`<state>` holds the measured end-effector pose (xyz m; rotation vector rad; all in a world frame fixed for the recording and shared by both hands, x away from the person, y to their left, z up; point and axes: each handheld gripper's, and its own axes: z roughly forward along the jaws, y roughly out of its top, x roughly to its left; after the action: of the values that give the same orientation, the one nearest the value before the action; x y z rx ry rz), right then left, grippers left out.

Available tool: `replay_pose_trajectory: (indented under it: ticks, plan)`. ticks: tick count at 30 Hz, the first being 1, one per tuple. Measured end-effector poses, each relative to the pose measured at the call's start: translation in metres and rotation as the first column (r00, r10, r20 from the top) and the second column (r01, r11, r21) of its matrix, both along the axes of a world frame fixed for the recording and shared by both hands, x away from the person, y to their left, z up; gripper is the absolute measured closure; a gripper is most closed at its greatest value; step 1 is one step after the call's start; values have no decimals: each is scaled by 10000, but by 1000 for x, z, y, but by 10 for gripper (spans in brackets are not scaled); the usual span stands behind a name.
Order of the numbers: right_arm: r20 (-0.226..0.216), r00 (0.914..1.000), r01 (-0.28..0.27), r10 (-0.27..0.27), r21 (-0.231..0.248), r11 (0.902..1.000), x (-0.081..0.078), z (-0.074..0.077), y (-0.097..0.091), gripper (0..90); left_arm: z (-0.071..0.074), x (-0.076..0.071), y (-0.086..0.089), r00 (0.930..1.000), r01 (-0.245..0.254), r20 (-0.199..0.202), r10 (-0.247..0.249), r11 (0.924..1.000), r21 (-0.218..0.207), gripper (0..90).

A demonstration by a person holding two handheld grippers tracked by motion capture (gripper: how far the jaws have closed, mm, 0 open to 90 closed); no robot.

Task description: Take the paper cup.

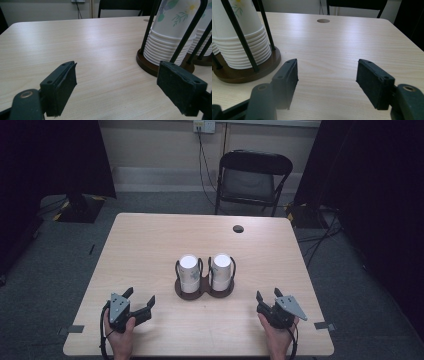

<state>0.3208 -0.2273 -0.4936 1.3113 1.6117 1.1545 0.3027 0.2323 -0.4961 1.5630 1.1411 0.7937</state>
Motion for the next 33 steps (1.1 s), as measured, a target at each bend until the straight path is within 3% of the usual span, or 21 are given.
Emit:
replay_pose_trajectory:
  ticks: [6, 11, 16, 25, 27, 31, 33]
  plan:
    - [-84, 9995, -309, 309, 89, 9995, 1, 0, 0, 373, 0, -3, -2, 9991, -281, 318, 277, 9995, 113, 156]
    - [-128, 9990, -417, 419, 146, 9990, 1, 0, 0, 358, 0, -1, 0, 9997, -229, 79, 229, 9997, 29, 156]
    - [-233, 9982, -551, 559, 337, 9979, 3, 0, -1, 358, 0, -2, -1, 9994, -322, 141, 322, 9995, 14, 156]
    - [-430, 9950, -879, 897, 432, 9952, 3, 0, 3, 260, 0, -4, 0, 9992, -193, 342, 193, 9998, -12, 157]
    - [-494, 9932, -1016, 1051, 696, 9924, 3, 0, 3, 234, 0, -3, 0, 9994, -159, 299, 160, 9999, -33, 159]
    - [-481, 9904, -1255, 1293, 754, 9892, 4, 3, 7, 204, 0, -4, 0, 9993, -127, 353, 130, 9999, -78, 158]
    - [-347, 9854, -1636, 1668, 814, 9832, 5, 6, 11, 188, -1, -4, 0, 9993, -139, 358, 142, 9999, -81, 158]
